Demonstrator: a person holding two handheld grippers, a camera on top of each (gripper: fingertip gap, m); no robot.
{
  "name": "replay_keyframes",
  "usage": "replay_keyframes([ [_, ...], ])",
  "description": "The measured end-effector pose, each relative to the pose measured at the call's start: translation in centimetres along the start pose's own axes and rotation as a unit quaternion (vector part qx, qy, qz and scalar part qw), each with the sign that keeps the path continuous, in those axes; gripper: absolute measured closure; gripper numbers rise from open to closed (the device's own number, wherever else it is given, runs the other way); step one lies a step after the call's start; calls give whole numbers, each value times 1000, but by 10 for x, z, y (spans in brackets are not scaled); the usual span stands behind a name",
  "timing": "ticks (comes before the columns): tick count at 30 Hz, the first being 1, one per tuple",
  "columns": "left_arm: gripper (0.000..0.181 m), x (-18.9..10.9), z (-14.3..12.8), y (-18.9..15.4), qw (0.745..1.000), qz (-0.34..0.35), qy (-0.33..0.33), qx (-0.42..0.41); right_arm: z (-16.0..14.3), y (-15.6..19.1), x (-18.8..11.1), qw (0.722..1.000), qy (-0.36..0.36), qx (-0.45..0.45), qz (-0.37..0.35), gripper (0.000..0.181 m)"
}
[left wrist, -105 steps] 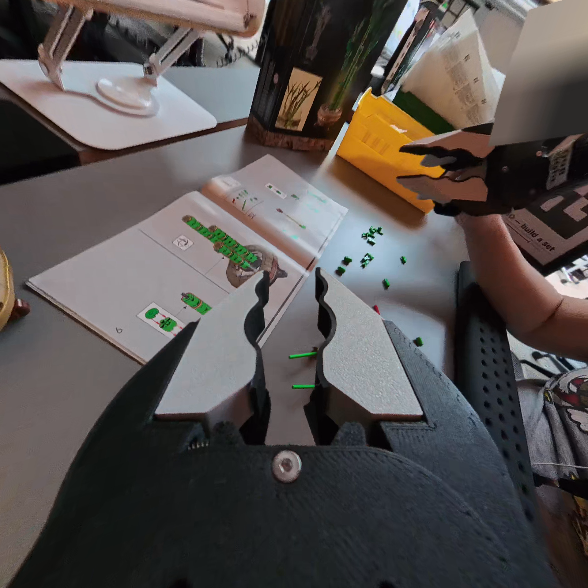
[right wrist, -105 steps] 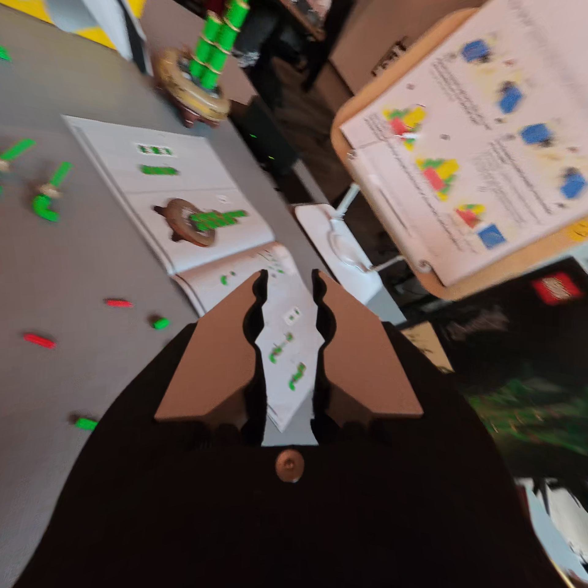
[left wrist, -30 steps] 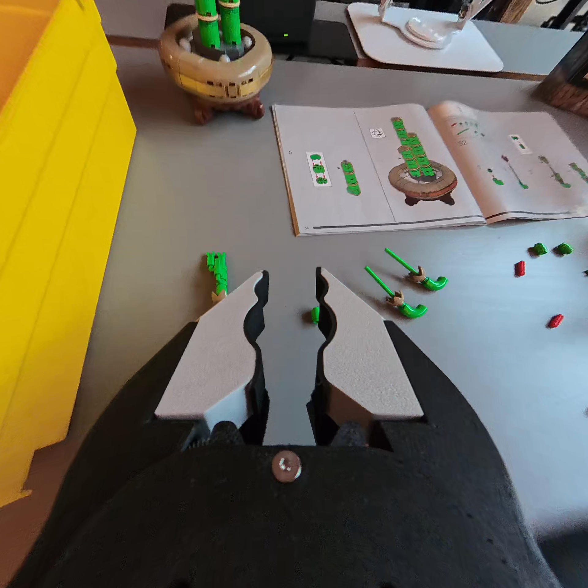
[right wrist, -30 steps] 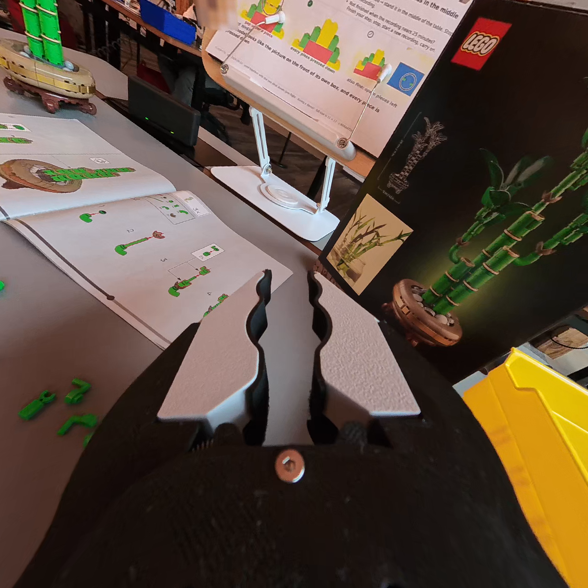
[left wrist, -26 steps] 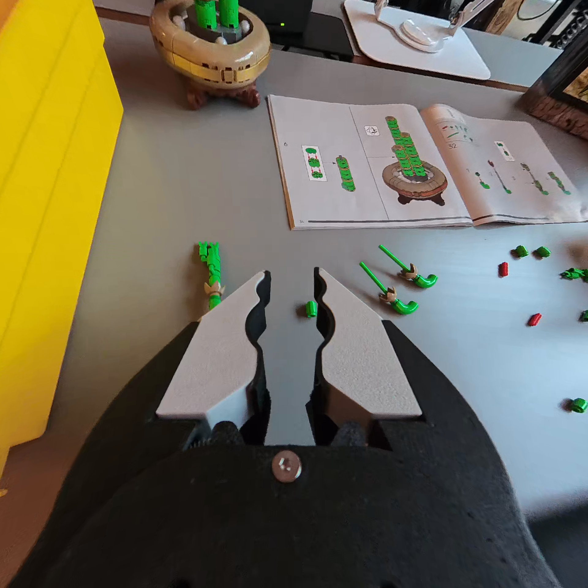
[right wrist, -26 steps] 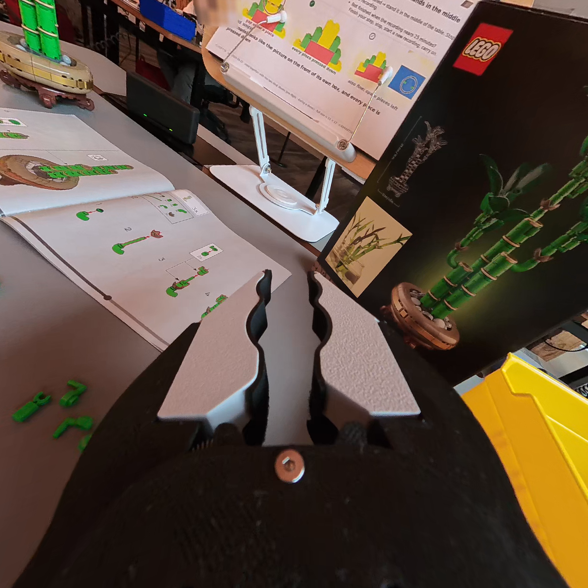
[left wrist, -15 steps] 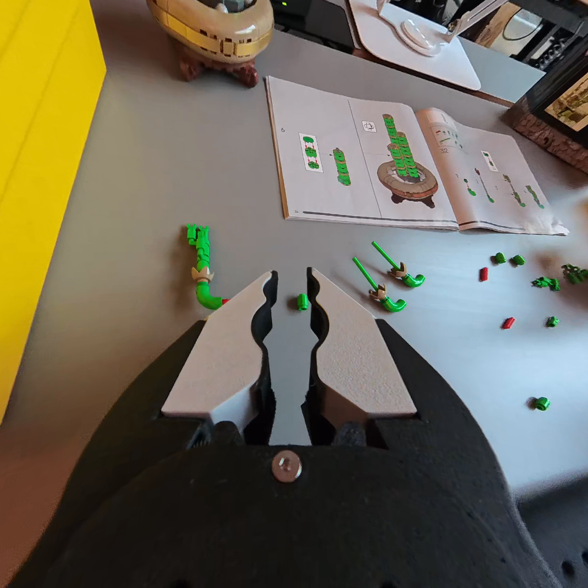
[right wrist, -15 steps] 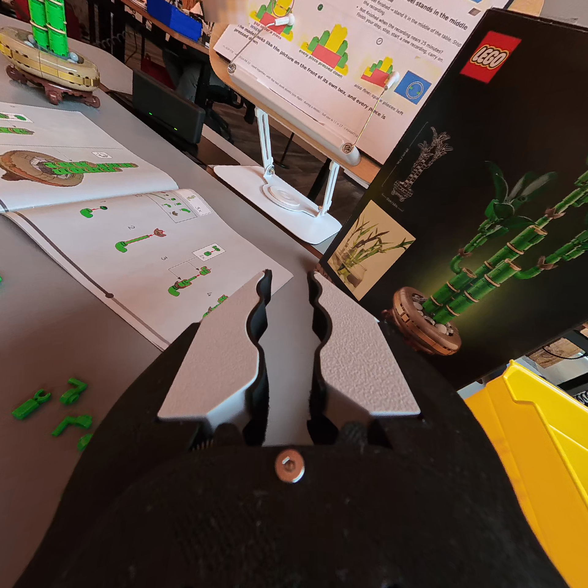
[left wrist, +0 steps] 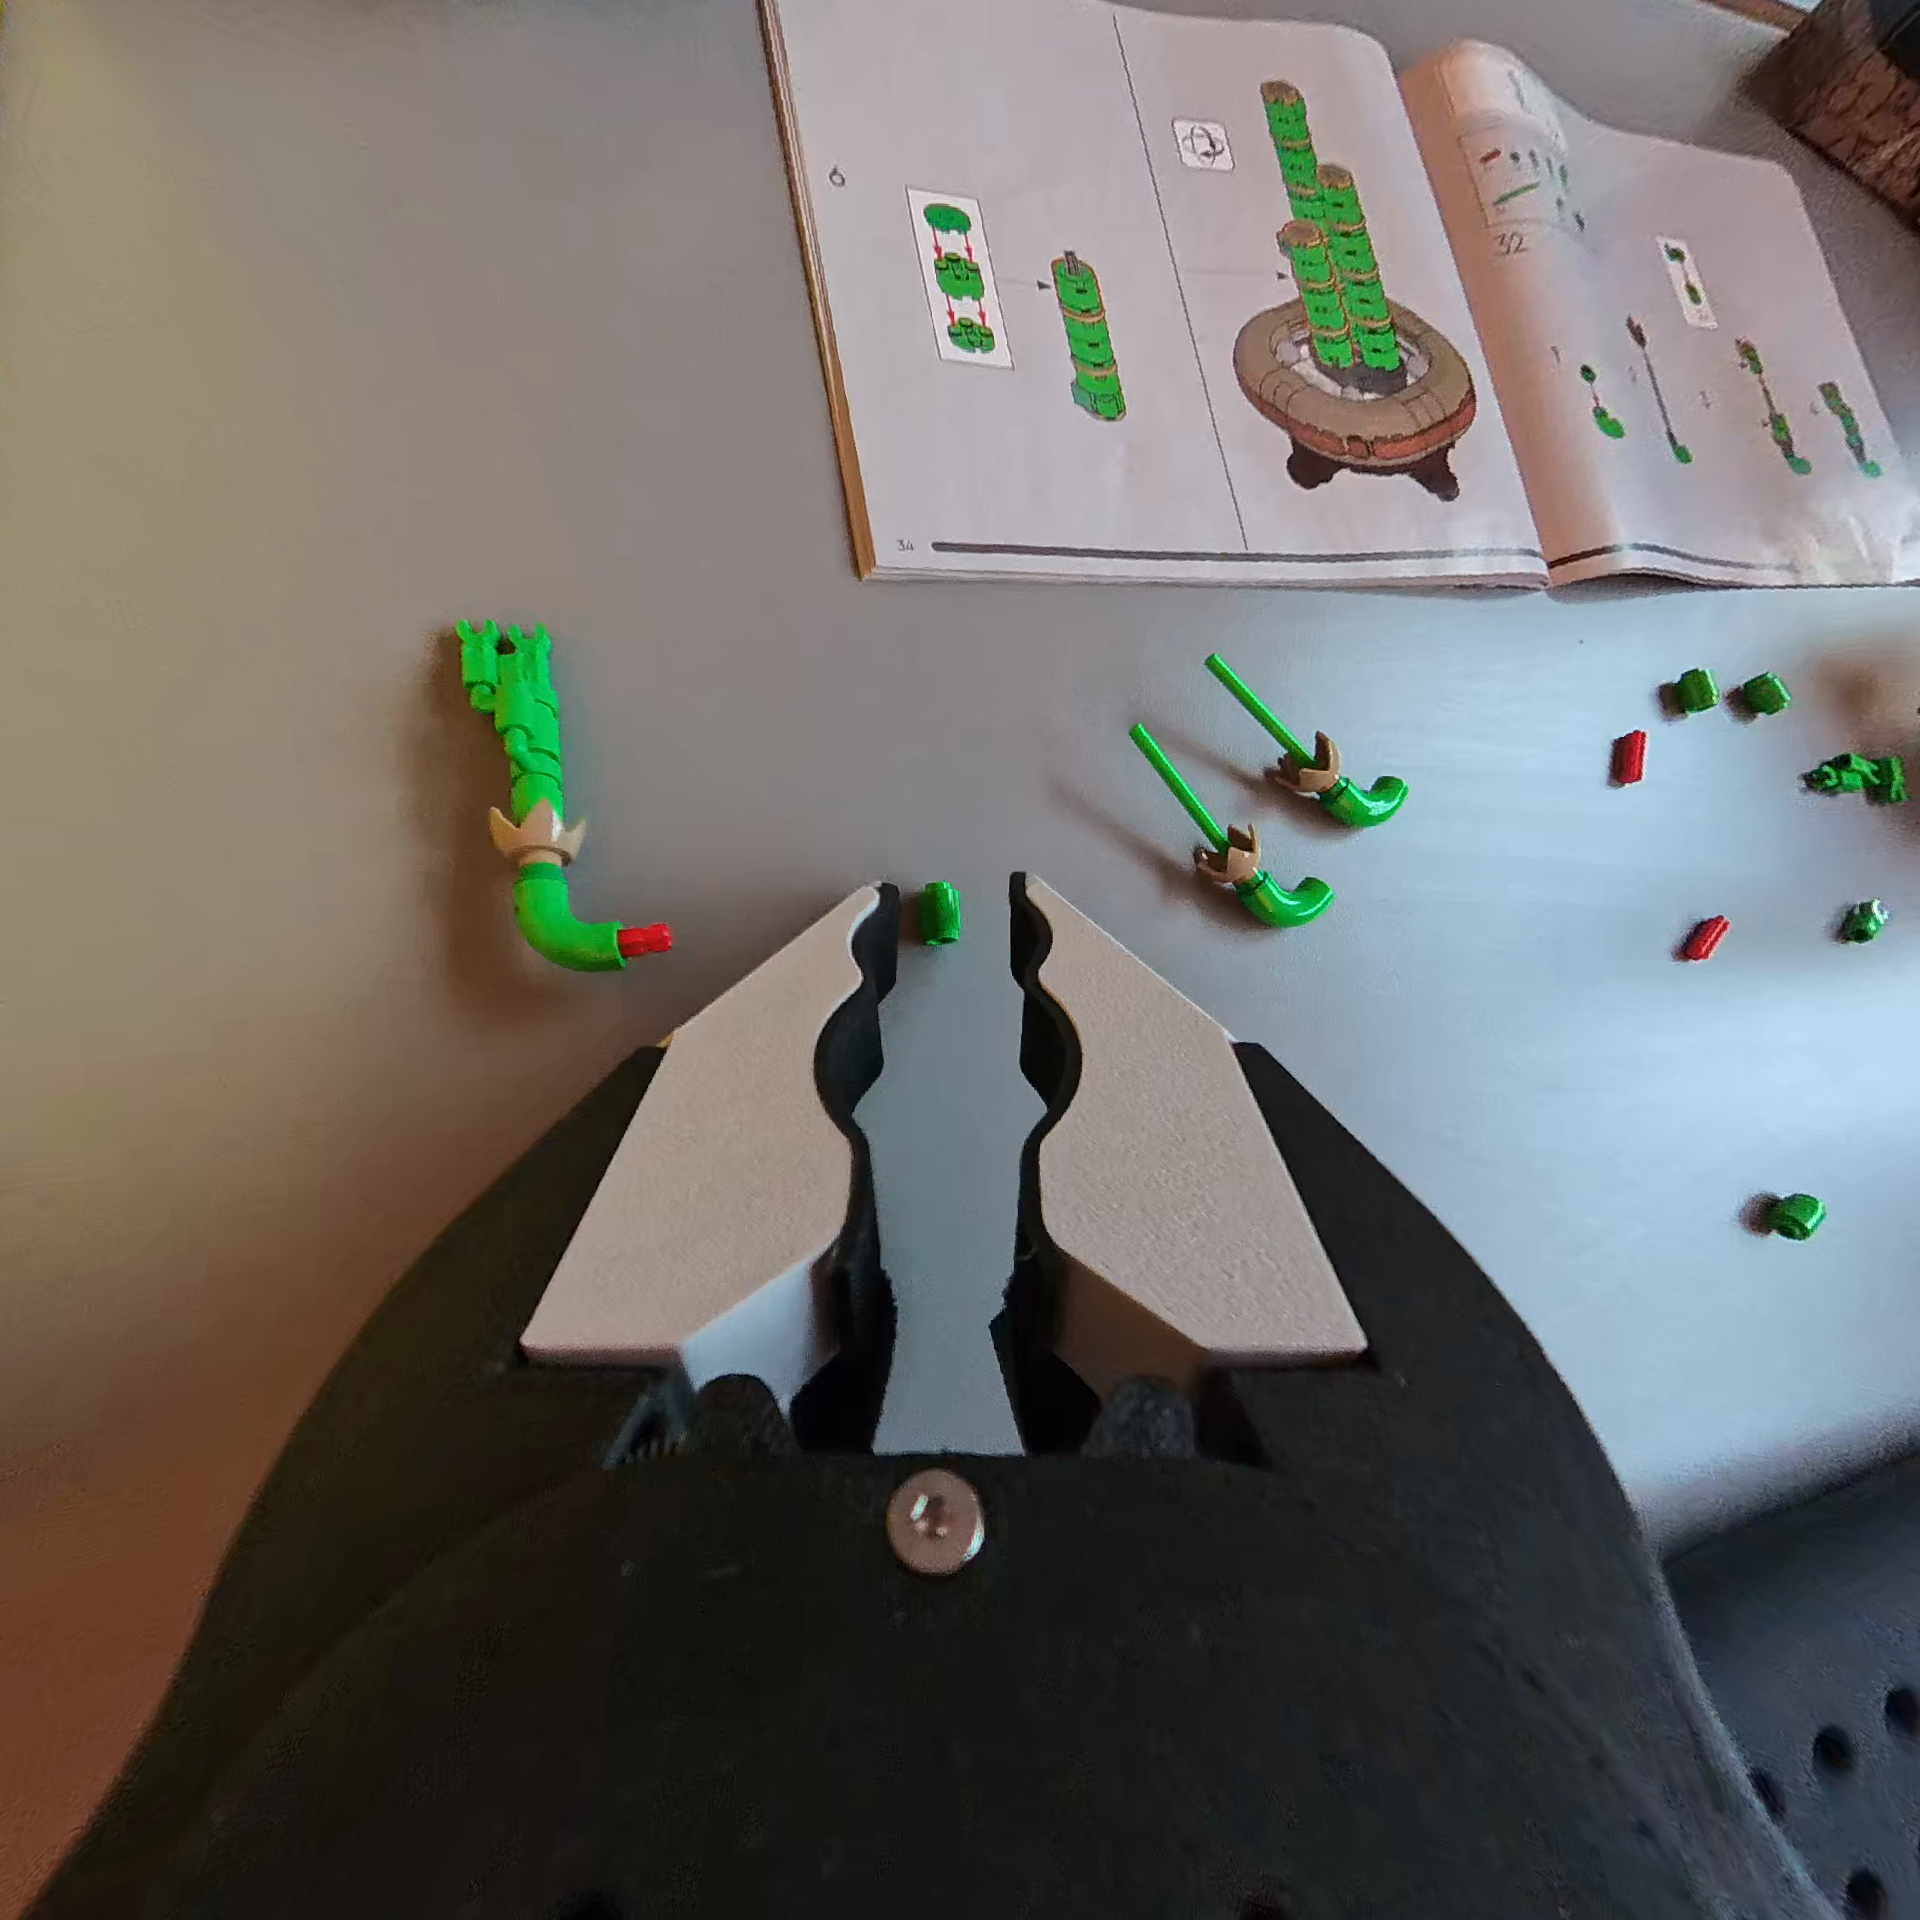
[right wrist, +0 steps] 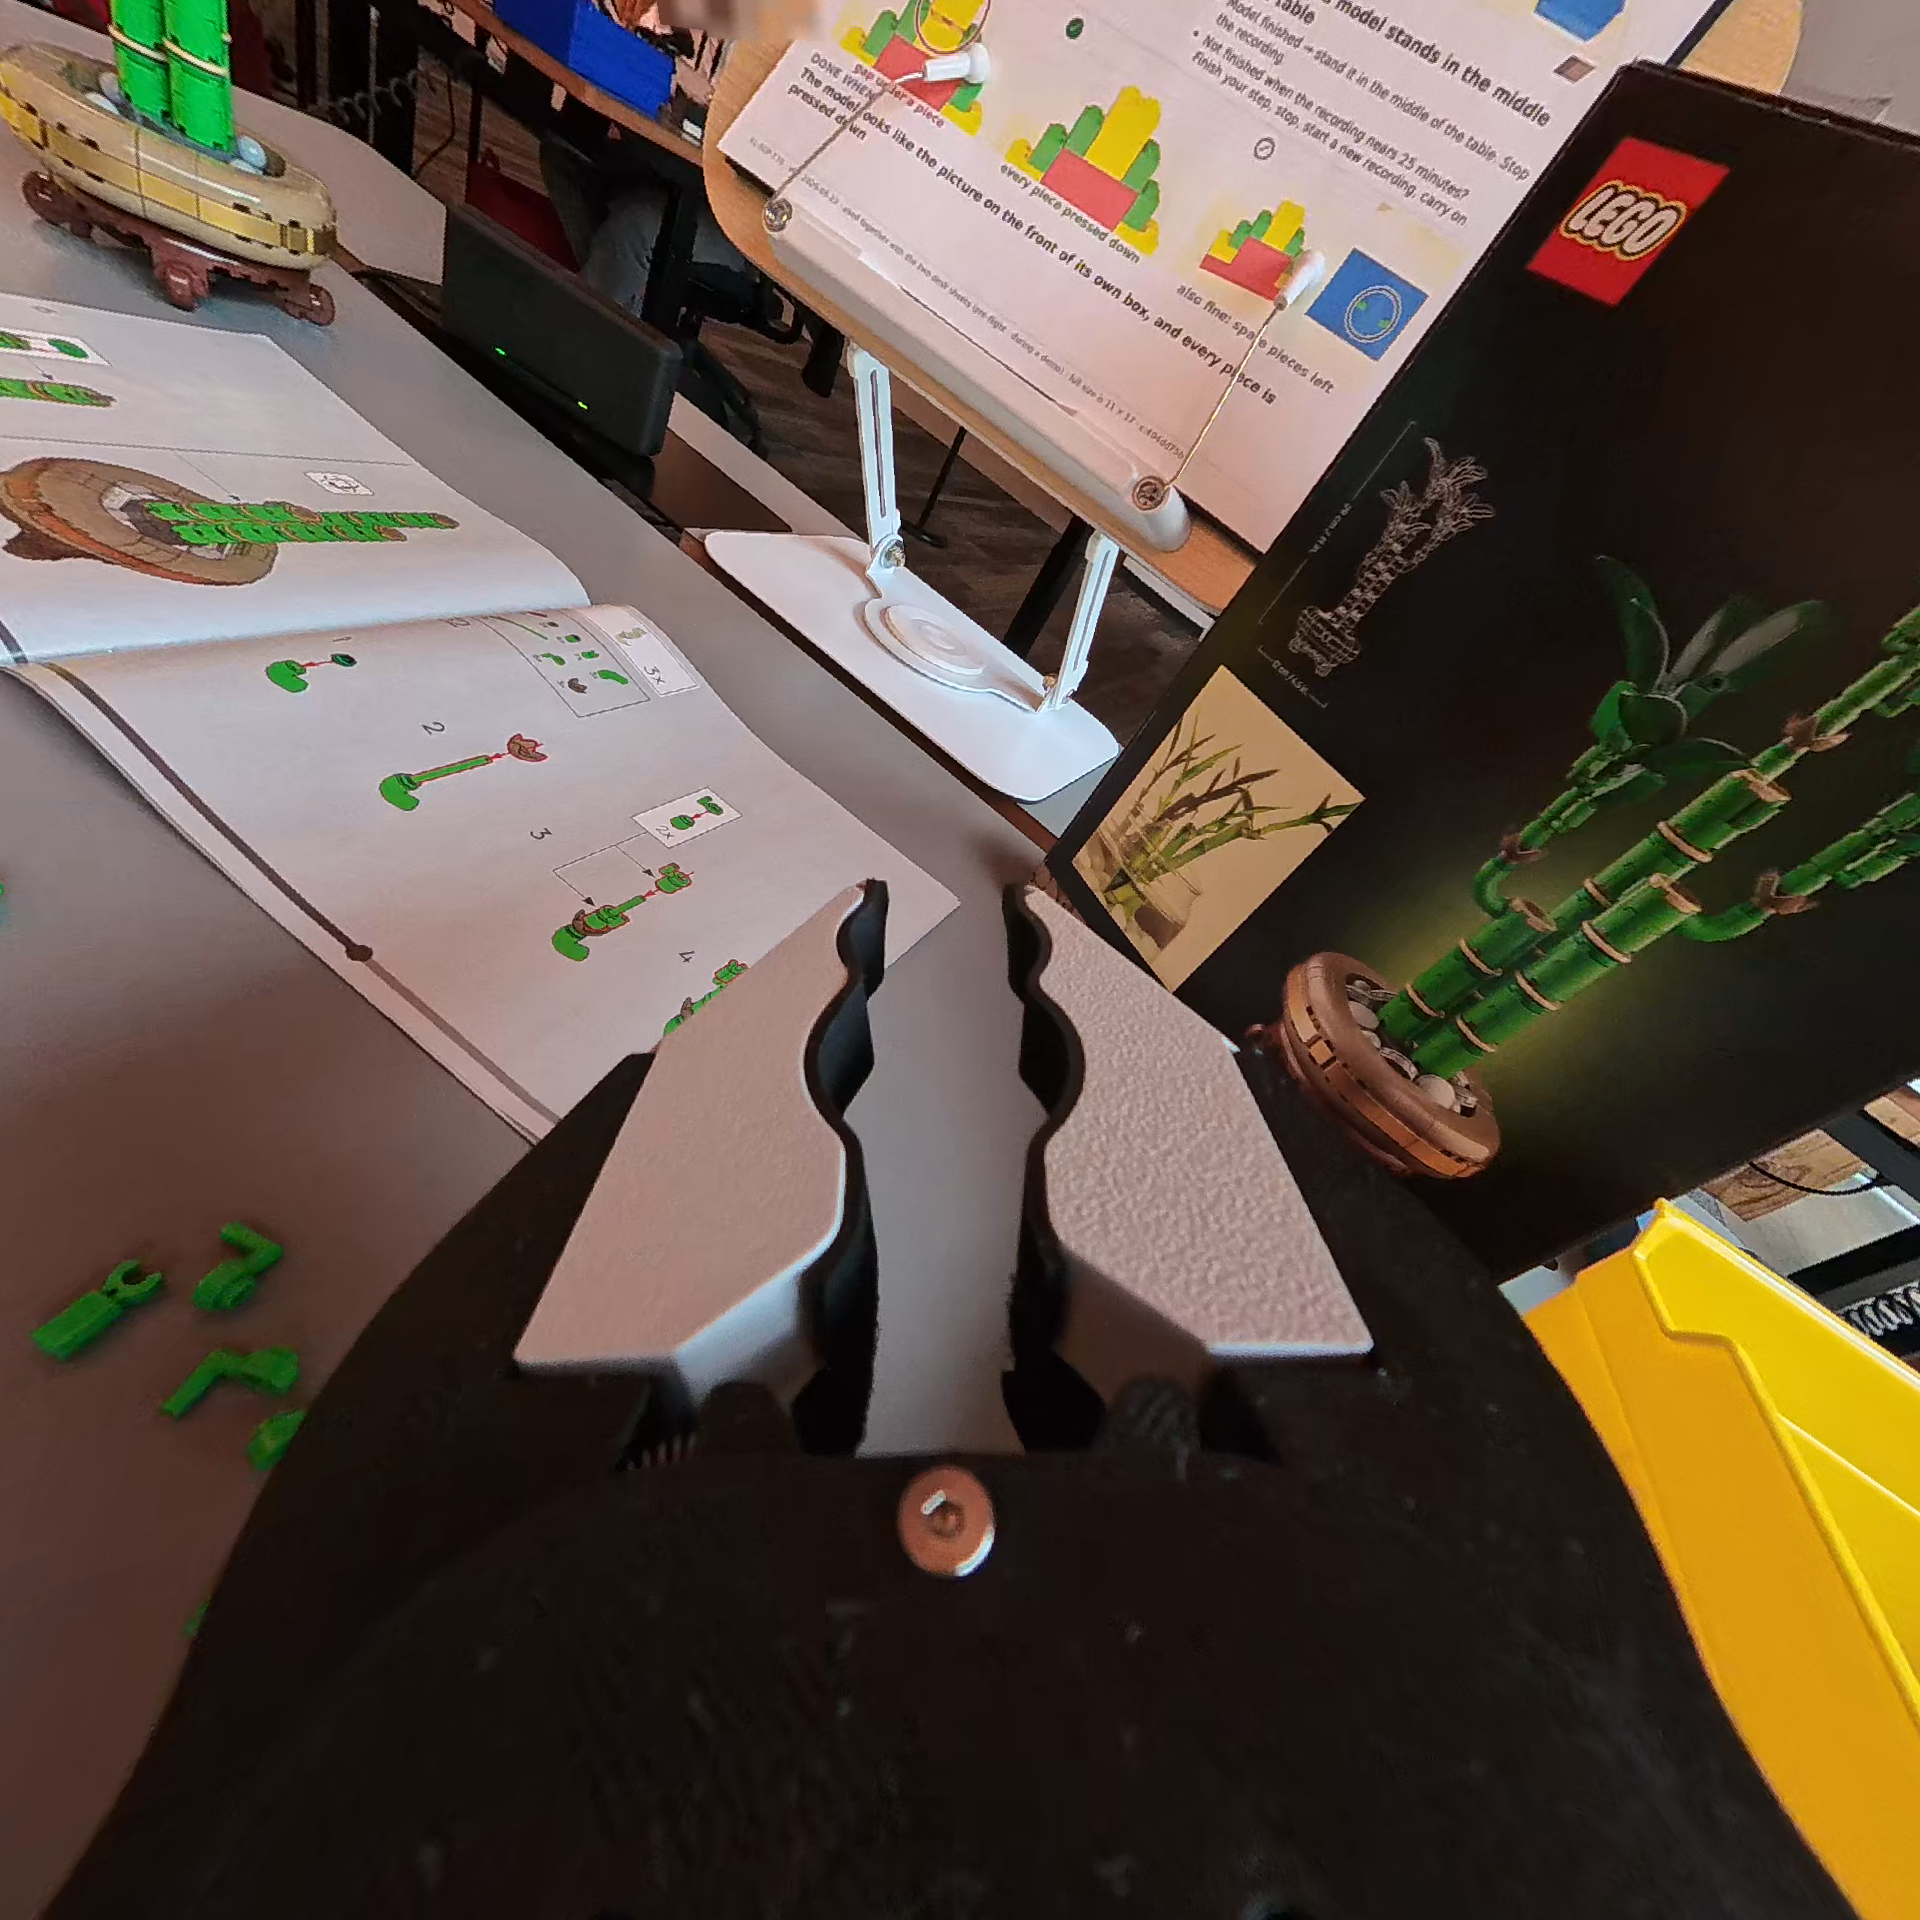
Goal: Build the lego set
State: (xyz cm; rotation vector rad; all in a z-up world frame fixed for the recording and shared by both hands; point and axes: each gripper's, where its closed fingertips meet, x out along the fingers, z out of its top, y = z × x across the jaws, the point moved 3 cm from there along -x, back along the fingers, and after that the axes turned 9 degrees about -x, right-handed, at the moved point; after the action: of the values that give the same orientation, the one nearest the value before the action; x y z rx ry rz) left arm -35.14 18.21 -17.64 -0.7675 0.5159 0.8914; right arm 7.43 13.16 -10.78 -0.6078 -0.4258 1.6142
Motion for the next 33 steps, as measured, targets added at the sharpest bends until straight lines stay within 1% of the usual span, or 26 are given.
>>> replay_keyframes([
  [10,167,2,-2,1,999,23,7,26,-1,-2,0,1000,1,1,-3,160],
  [14,175,2,-3,2,999,35,8,41,-1,-2,0,1000,1,0,-2,160],
  [21,176,2,-3,3,998,41,8,49,-1,-2,0,1000,1,0,-2,160],
  [25,176,-3,3,3,997,49,-16,55,-2,-1,0,1000,2,-1,-1,160],
  [29,176,-9,11,0,997,39,-49,54,-2,-1,0,1000,1,-1,0,160],
  [33,176,-9,11,-1,997,29,-50,49,0,-3,-1,1000,-6,1,-4,160],
])
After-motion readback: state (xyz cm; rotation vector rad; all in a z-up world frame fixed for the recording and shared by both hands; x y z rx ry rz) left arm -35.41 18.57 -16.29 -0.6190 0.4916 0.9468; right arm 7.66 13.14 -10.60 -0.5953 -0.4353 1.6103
